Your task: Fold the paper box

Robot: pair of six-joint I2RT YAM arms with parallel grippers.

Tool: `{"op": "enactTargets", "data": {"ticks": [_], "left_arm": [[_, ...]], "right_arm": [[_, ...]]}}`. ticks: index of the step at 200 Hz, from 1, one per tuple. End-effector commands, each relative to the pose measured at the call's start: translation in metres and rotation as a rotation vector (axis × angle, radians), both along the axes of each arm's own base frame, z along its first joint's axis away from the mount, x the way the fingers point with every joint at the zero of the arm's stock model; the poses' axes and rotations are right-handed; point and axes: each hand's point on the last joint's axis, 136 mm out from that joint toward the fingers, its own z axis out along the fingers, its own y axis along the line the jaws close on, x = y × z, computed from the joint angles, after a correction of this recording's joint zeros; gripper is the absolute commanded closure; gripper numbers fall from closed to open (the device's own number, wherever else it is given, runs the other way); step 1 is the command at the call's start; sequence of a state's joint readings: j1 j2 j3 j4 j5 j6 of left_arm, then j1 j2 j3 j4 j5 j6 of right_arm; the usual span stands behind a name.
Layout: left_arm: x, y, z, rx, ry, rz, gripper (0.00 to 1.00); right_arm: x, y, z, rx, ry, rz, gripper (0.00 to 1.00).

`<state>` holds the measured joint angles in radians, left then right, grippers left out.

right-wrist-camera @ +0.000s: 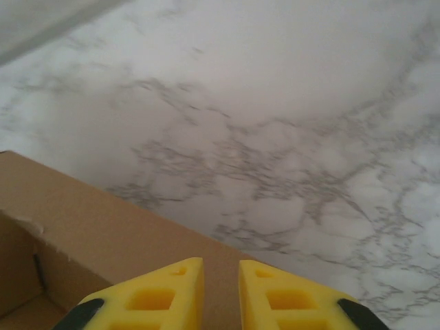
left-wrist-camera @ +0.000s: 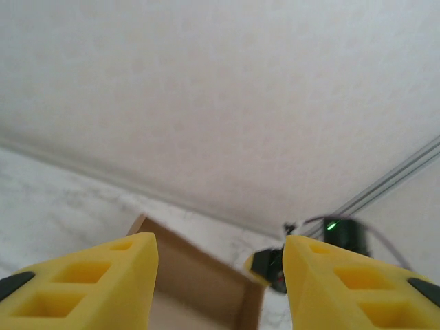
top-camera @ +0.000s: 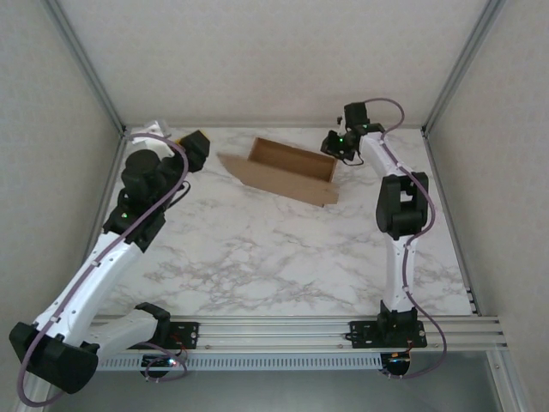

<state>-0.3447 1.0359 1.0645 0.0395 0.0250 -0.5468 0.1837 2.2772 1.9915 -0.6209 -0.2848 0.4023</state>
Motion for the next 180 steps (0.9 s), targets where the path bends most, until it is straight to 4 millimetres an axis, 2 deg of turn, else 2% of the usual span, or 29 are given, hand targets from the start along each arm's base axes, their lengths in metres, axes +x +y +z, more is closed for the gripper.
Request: {"op": "enactTargets", "data": {"ticks": [1, 24, 34, 47, 71, 87, 103, 120, 152, 162, 180], "left_arm": [[0.001, 0.007, -0.002, 0.006, 0.026, 0.03, 0.48], [0.005, 0.006, -0.02, 0.007, 0.06, 0.034, 0.48], [0.006, 0.005, -0.028, 0.008, 0.075, 0.032, 0.48], [0.007, 0.005, -0.035, 0.009, 0.086, 0.033, 0.48], [0.011, 0.008, -0.046, 0.015, 0.112, 0.057, 0.48], [0.013, 0.01, -0.054, 0.012, 0.131, 0.073, 0.48], [0.014, 0.01, -0.061, 0.012, 0.15, 0.077, 0.48], [0.013, 0.012, -0.072, 0.018, 0.172, 0.086, 0.48], [0.009, 0.011, -0.086, 0.035, 0.2, 0.072, 0.48], [0.008, 0.011, -0.089, 0.048, 0.209, 0.066, 0.48], [0.006, 0.01, -0.094, 0.058, 0.224, 0.06, 0.48]], "right_arm": [[-0.023, 0.013, -0.019, 0.062, 0.1, 0.025, 0.78], [-0.056, 0.024, -0.029, 0.165, 0.131, 0.016, 0.75], [-0.08, 0.031, -0.039, 0.221, 0.162, -0.002, 0.74], [-0.114, 0.047, -0.041, 0.281, 0.174, 0.0, 0.72], [-0.17, 0.094, -0.02, 0.384, 0.134, 0.099, 0.64], [-0.191, 0.111, -0.006, 0.419, 0.096, 0.126, 0.57], [-0.19, 0.101, 0.007, 0.39, 0.033, 0.091, 0.49], [-0.179, 0.082, 0.011, 0.229, -0.038, 0.083, 0.42], [-0.136, 0.061, 0.025, -0.081, -0.157, 0.128, 0.39], [-0.124, 0.058, 0.021, -0.165, -0.16, 0.16, 0.39], [-0.108, 0.065, 0.01, -0.238, -0.124, 0.249, 0.41]]}}
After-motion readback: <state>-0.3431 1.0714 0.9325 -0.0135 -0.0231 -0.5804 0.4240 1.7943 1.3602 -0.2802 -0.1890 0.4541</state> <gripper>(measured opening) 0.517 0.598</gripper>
